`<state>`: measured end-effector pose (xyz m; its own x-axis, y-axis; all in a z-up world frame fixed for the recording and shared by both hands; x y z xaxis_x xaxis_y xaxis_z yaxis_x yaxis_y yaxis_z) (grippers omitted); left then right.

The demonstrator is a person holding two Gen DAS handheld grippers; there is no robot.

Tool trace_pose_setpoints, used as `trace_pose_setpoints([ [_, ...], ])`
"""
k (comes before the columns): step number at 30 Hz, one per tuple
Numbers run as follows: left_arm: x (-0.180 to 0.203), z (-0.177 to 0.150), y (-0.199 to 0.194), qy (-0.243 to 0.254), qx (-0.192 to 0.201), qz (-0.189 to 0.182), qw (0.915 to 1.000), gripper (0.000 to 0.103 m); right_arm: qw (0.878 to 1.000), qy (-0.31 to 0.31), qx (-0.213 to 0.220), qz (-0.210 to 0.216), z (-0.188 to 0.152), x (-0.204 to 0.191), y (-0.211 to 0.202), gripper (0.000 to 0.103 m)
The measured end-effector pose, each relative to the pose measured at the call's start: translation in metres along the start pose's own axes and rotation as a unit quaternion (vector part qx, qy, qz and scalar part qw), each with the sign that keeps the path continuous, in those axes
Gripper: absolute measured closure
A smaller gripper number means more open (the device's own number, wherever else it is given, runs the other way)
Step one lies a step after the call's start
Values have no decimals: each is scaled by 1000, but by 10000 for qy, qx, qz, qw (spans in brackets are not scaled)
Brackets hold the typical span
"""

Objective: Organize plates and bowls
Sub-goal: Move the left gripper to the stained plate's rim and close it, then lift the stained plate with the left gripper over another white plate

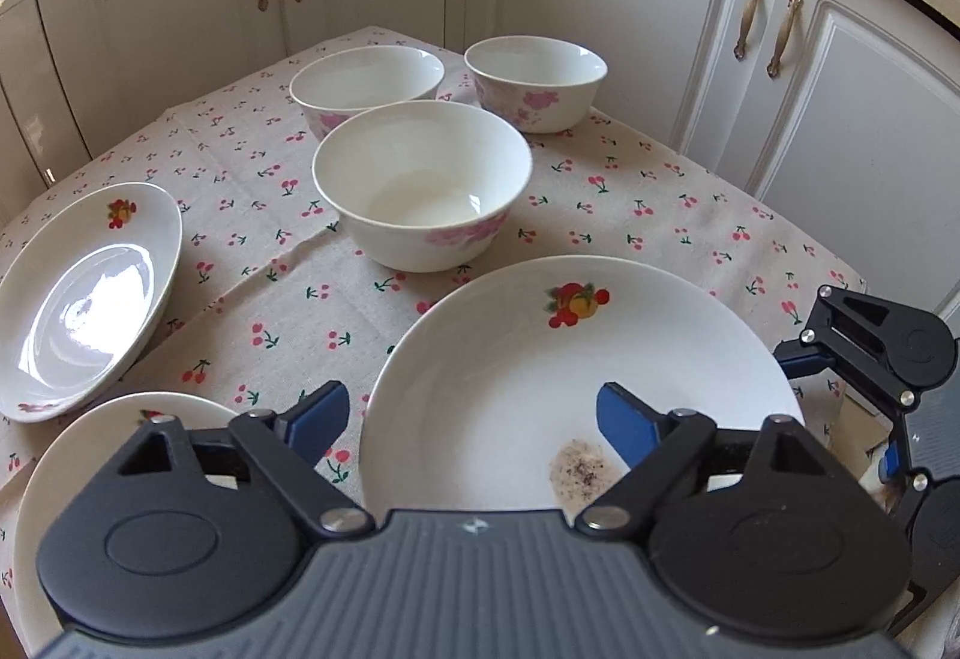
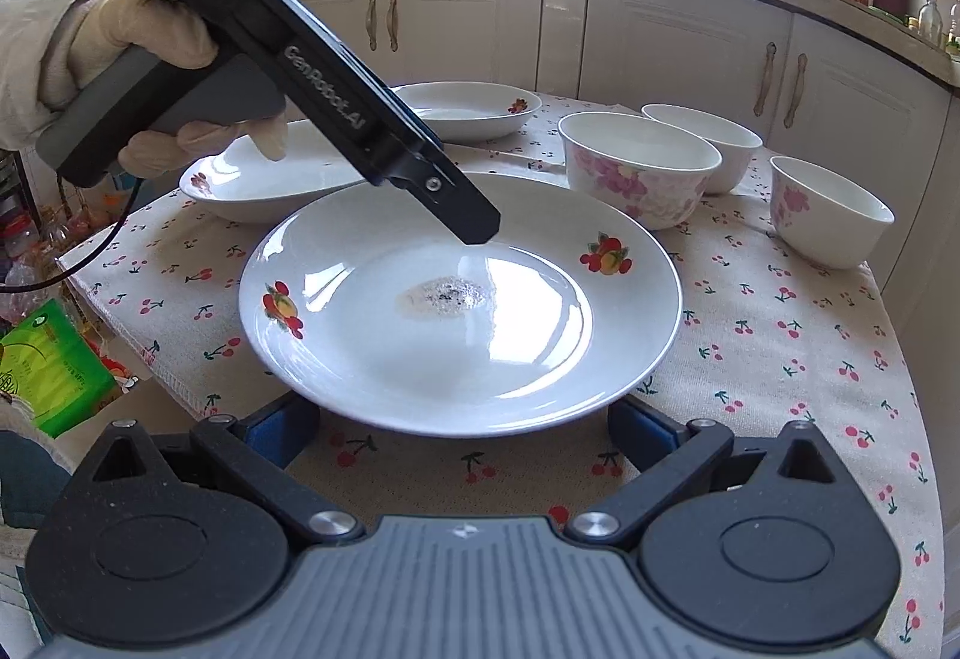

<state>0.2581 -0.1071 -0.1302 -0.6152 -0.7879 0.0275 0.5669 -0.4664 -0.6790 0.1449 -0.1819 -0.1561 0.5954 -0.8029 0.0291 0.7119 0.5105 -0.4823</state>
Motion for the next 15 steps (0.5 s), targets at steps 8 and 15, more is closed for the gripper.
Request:
trace_pose_setpoints([
  [8,-3,-2,16,23,-383,-263,9989,16,10000,-17,13,57,1,0,3,0],
  [15,-1,-5,19,86,-544,-391,9977,27,10000,-16,-18,56,1,0,3,0],
])
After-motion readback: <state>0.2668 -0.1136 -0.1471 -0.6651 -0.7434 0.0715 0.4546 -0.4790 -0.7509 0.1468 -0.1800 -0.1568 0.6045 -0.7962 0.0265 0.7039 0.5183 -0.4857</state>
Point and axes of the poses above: each gripper's, at about its wrist camera, not at the fingertips, and y roughly the way its jaws point, x to its right, z to its top, the point moved 10 cm from there along y, roughly the way its jaws point, and after that the axes turned 9 degrees about x, right-handed, at the moved point
